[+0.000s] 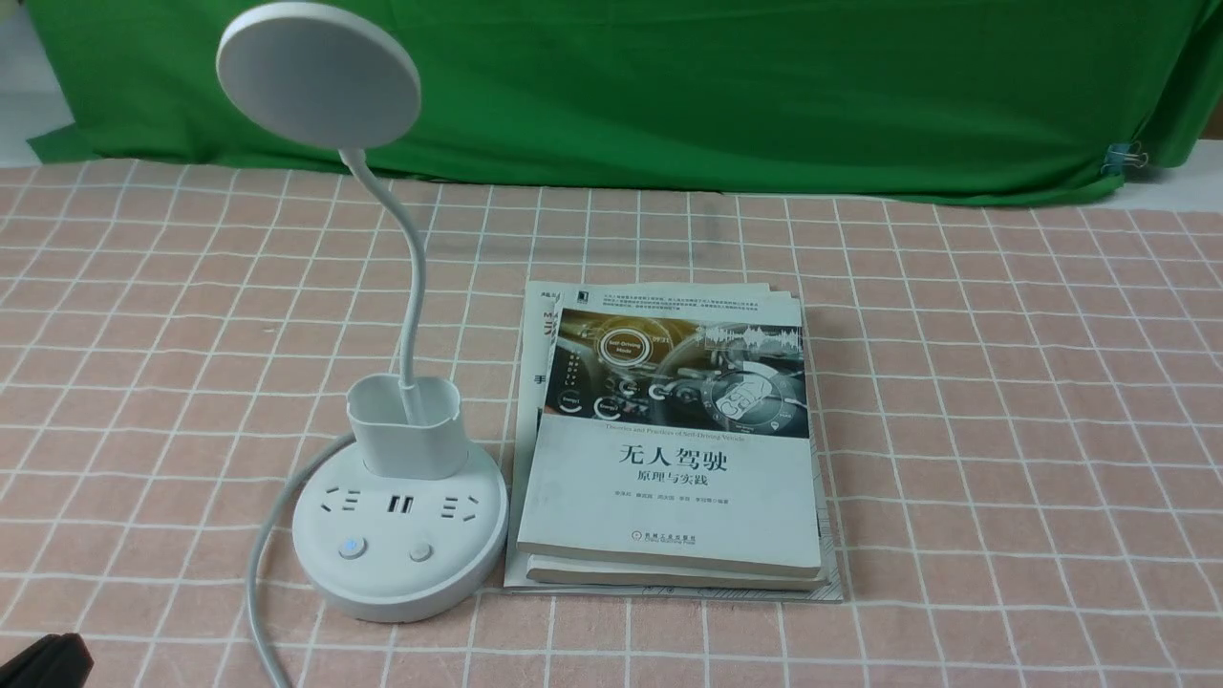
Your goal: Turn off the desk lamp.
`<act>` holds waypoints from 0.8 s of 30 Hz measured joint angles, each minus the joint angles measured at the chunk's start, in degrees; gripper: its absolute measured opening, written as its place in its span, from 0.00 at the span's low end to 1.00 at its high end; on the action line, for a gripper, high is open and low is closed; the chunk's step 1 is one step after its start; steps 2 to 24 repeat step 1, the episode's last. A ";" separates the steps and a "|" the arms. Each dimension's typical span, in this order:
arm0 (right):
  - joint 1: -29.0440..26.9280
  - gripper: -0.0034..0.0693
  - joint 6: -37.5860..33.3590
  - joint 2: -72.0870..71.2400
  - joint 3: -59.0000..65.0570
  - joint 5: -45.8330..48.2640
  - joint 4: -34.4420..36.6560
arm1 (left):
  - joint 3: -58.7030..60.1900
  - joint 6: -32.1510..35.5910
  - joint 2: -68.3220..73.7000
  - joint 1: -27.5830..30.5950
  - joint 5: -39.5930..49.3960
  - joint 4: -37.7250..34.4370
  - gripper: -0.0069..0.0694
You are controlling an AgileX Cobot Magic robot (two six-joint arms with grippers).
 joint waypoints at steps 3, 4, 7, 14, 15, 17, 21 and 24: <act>0.00 0.38 0.00 0.00 0.00 0.00 0.00 | 0.00 0.00 0.00 0.00 0.00 0.00 0.10; 0.00 0.38 0.00 0.00 0.00 0.00 0.00 | 0.00 0.00 0.00 0.00 0.00 0.00 0.10; 0.00 0.38 0.00 0.00 0.00 0.00 0.00 | 0.00 0.00 0.00 0.00 0.00 0.00 0.10; 0.00 0.38 0.00 0.00 0.00 0.00 0.00 | 0.00 0.00 0.00 0.00 0.00 0.00 0.10; 0.00 0.38 0.00 0.00 0.00 0.00 0.00 | 0.00 0.00 0.00 0.00 0.00 0.00 0.10; 0.00 0.38 0.00 0.00 0.00 0.00 0.00 | 0.00 0.00 0.00 0.00 0.00 0.00 0.10; 0.00 0.38 0.00 0.00 0.00 0.00 0.00 | 0.00 0.00 0.00 0.00 0.00 0.00 0.10; 0.00 0.38 0.00 0.00 0.00 0.00 0.00 | 0.00 0.00 0.00 0.00 0.00 0.00 0.10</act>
